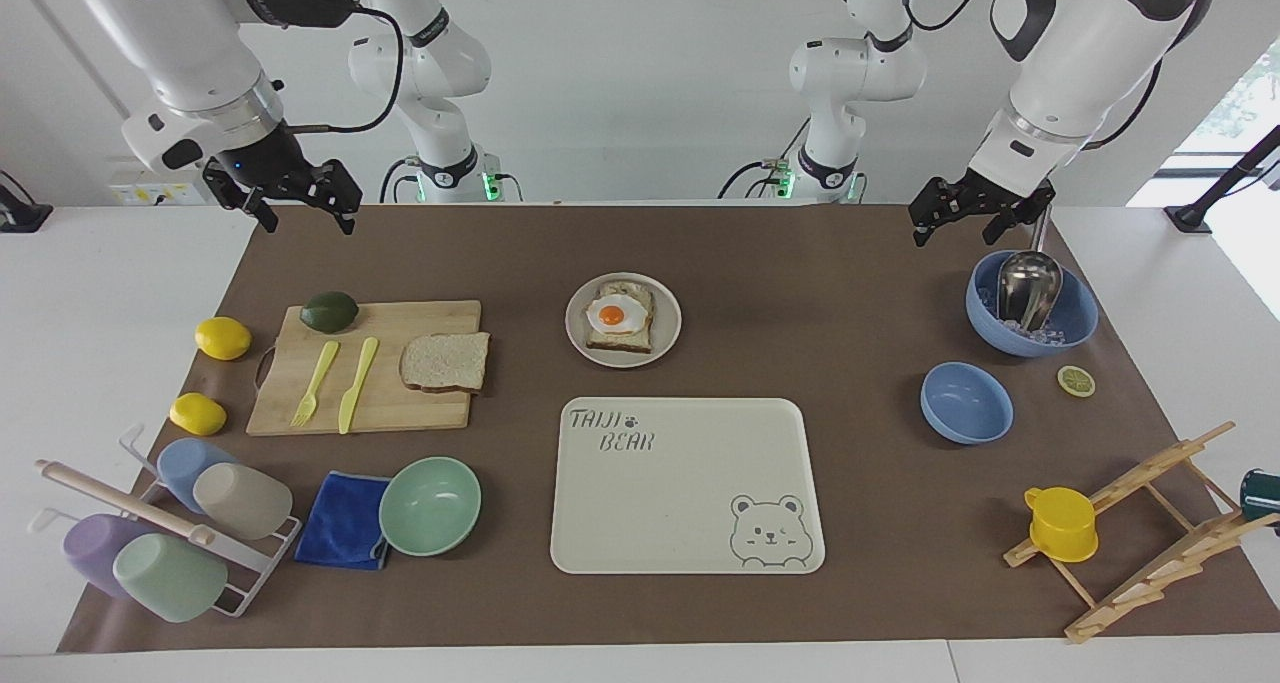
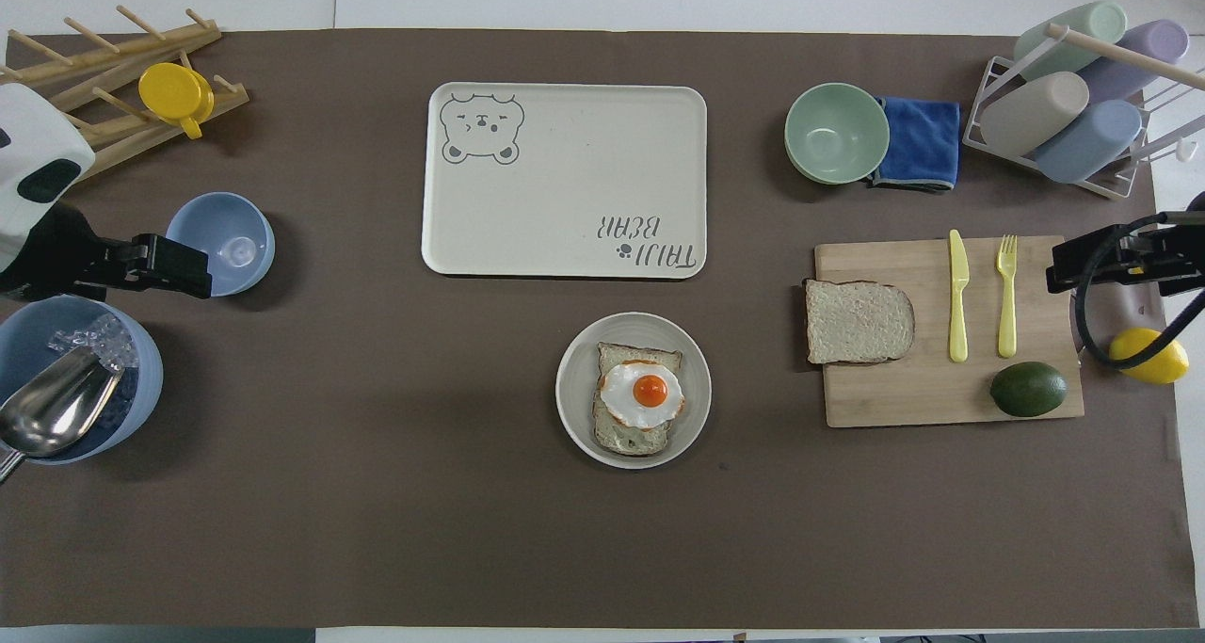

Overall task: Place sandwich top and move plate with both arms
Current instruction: 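Reach the right gripper toward the bread slice on the cutting board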

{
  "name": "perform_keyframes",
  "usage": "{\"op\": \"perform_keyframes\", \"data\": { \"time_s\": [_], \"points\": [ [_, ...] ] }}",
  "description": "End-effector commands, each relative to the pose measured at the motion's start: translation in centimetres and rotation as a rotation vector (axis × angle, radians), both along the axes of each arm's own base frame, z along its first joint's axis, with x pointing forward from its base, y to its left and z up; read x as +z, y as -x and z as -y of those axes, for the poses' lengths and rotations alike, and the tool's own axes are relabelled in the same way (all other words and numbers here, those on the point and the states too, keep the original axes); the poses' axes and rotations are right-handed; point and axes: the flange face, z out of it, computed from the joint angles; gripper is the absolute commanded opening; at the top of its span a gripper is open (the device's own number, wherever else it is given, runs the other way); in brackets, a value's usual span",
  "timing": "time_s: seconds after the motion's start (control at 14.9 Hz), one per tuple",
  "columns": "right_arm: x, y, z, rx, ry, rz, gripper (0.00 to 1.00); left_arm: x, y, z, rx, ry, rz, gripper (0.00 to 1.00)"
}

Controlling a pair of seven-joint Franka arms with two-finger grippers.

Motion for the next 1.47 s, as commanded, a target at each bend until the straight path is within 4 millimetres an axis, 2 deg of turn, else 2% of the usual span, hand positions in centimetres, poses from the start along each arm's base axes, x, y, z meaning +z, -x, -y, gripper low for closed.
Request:
{"op": "perform_keyframes", "data": {
  "time_s": [0.0,0.67,0.8,0.87,1.0,1.14,1.21,1.34,1.41],
  "points": [
    [0.2,-0.2,0.1,0.021,-0.008,-0.004,1.00,0.7,0.3,-0.2,0.012,0.001,-0.001,1.00],
    [0.4,0.2,0.2,0.015,-0.004,-0.003,1.00,0.7,0.3,-0.2,0.012,0.001,-0.001,1.00],
    [0.2,0.3,1.4,0.039,0.007,-0.005,1.00,0.7,0.3,-0.2,0.012,0.001,0.000,1.00],
    [0.1,0.3,1.4,0.063,0.009,-0.006,1.00,0.7,0.3,-0.2,0.012,0.001,-0.001,1.00],
    [-1.7,0.3,0.1,0.056,0.084,-0.017,1.00,0.7,0.3,-0.2,0.012,0.001,0.000,1.00],
    [-4.2,-0.3,-5.4,0.040,0.151,-0.039,1.00,0.7,0.3,-0.2,0.012,0.001,-0.001,1.00],
    [-6.0,-0.9,-7.9,0.033,0.203,-0.057,1.00,0.7,0.3,-0.2,0.012,0.001,-0.001,1.00],
    [-10.1,-1.7,-14.2,0.054,0.340,-0.060,1.00,0.7,0.3,-0.2,0.012,0.001,-0.001,1.00],
    [-12.1,-2.1,-15.9,0.035,0.376,-0.063,1.00,0.7,0.3,-0.2,0.012,0.001,-0.001,1.00]
  ]
}}
